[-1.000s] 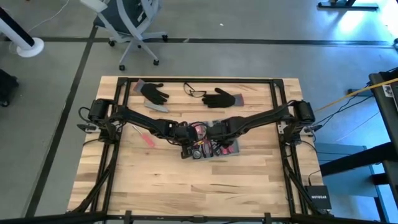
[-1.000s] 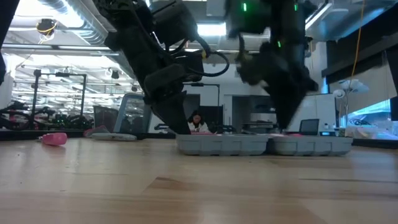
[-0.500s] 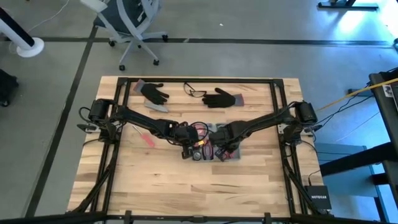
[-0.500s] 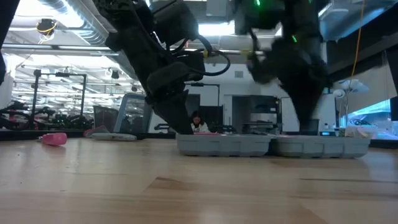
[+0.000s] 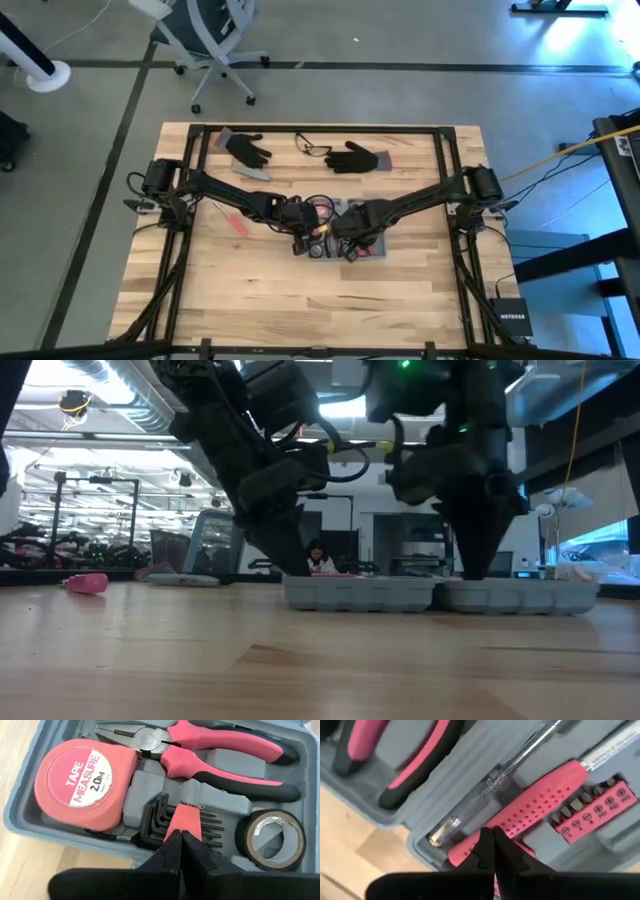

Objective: Prefit tool cases
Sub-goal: Put the orange multi bit set into the gray prefit tool case

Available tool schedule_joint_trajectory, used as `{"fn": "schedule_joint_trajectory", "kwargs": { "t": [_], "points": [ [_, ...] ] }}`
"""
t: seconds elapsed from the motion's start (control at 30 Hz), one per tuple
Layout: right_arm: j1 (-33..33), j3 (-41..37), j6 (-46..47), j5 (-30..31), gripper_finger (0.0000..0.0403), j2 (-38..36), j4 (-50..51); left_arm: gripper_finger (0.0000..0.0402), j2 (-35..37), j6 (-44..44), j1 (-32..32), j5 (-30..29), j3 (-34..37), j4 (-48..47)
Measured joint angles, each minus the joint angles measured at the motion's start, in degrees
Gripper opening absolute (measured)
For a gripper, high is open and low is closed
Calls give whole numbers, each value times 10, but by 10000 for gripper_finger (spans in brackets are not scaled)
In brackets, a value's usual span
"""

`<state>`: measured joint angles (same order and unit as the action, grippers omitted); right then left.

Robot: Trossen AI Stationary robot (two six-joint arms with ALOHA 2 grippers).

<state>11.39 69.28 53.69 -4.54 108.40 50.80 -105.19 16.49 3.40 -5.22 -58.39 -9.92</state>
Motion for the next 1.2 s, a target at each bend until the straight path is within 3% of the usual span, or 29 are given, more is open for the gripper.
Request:
{"fn": "schedule_joint_trajectory", "kwargs": {
  "t": [0.13, 0.3, 0.67, 0.97, 1.2],
  "points": [
    [17, -23, 0, -25, 0, 8, -17, 0, 0, 1, 0, 4, 0, 5],
    [18, -18, 2, -14, 0, -2, -4, 0, 0, -3, 0, 3, -1, 4],
    [23, 26, 14, 23, 0, -51, 143, 0, 2, 4, 4, -6, 0, -6],
    [49, -47, 76, -7, 0, -53, 88, 0, 1, 19, 14, -6, 0, 0],
    [48, -26, 89, -6, 0, -62, 51, 0, 1, 7, 19, -8, 0, -1]
  ]
}}
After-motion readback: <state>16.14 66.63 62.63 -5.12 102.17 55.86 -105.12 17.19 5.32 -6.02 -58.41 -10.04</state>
